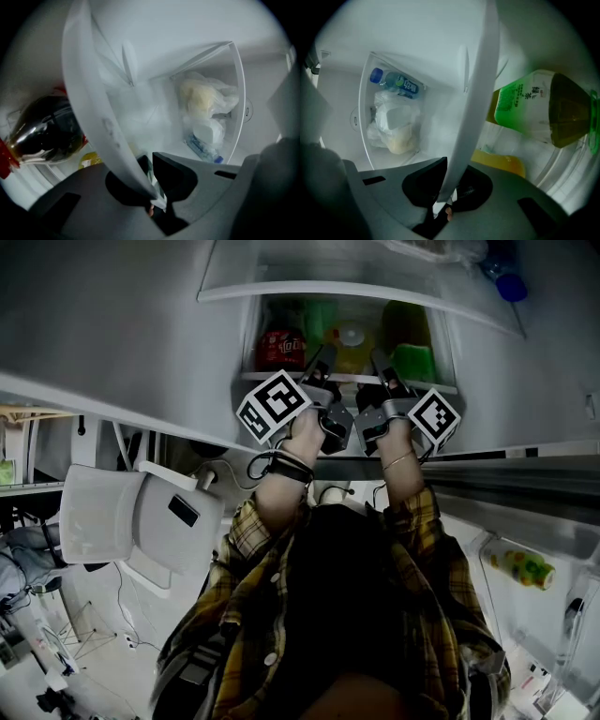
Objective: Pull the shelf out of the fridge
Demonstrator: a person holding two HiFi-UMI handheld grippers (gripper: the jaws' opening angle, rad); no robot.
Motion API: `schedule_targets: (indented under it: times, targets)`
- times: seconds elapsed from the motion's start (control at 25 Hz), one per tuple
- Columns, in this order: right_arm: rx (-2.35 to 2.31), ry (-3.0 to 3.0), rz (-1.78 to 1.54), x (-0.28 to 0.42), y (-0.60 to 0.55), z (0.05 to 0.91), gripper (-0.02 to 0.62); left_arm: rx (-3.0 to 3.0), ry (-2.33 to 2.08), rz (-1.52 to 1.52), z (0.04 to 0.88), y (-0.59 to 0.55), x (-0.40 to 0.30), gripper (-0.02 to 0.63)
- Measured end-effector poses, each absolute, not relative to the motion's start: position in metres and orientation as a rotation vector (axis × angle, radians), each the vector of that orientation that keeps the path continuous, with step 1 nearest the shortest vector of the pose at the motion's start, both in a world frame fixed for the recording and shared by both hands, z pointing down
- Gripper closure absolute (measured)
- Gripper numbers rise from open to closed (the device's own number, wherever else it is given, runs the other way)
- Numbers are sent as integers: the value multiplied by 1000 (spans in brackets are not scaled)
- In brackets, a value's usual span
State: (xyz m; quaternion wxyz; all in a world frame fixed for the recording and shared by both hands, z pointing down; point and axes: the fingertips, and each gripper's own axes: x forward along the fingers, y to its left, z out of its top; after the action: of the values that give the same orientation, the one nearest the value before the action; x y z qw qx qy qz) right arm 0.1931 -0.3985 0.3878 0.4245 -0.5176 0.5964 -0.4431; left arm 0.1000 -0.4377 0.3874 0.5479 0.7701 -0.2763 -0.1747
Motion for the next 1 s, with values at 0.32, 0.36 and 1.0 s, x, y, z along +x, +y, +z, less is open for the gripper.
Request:
schedule_targets:
  times: [0.32, 0.36, 1.0]
  targets:
    - [-1296, 1507, -1102, 188, -386, 388, 552, 1838, -659, -405, 389, -424, 96, 561]
    - [-1295, 1505, -1105, 188, -384, 389, 552, 1839, -660, -405, 390, -423, 96, 561]
    - [-1317, 1526, -1109, 177, -351, 393, 551, 1850, -652, -401, 393, -390, 85, 561]
